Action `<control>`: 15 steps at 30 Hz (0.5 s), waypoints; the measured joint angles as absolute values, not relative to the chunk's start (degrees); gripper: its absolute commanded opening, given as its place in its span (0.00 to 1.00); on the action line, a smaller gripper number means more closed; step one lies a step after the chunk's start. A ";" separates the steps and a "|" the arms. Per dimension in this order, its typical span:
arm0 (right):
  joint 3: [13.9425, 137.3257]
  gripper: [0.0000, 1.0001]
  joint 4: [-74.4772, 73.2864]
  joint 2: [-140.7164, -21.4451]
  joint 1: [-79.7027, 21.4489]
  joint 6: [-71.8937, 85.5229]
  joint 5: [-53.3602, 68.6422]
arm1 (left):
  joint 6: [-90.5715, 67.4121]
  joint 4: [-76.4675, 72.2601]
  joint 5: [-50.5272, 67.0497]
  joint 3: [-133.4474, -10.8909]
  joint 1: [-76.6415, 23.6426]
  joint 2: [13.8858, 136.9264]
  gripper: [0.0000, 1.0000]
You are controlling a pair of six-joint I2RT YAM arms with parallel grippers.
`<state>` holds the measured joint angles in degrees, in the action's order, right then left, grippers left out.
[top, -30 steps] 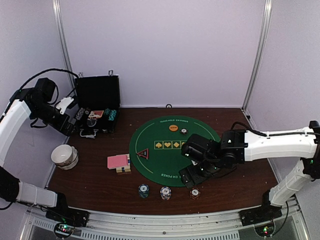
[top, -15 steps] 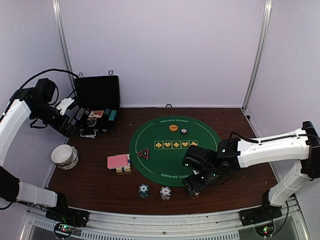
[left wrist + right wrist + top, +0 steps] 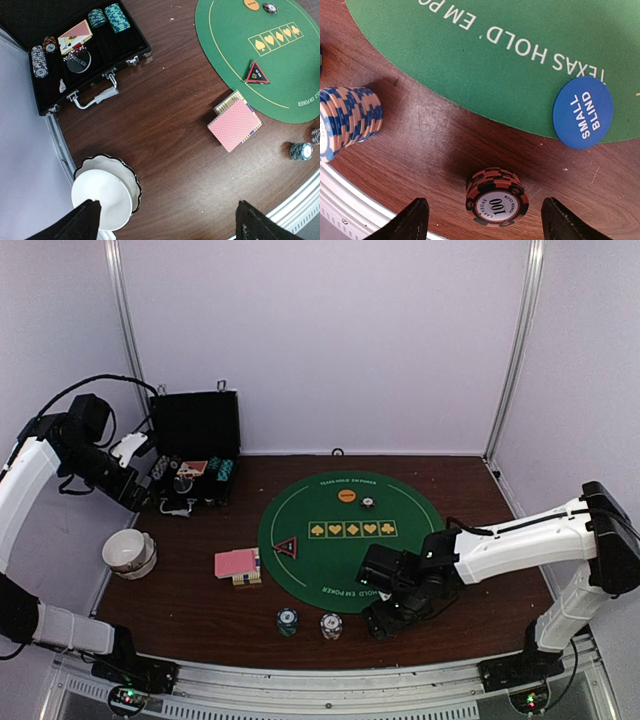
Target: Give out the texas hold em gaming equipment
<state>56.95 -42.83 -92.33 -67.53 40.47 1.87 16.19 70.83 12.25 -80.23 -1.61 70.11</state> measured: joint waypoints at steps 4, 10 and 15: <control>56.62 0.77 -41.91 -92.62 -67.53 40.49 2.59 | 16.19 70.83 12.25 -80.27 -1.61 70.17 0.98; 56.27 0.75 -41.12 -93.47 -67.18 40.45 2.83 | 16.19 70.87 12.27 -80.38 -1.61 70.19 0.97; 55.96 0.71 -41.06 -93.84 -66.85 40.36 2.96 | 16.16 71.11 12.27 -80.90 -1.61 70.26 0.98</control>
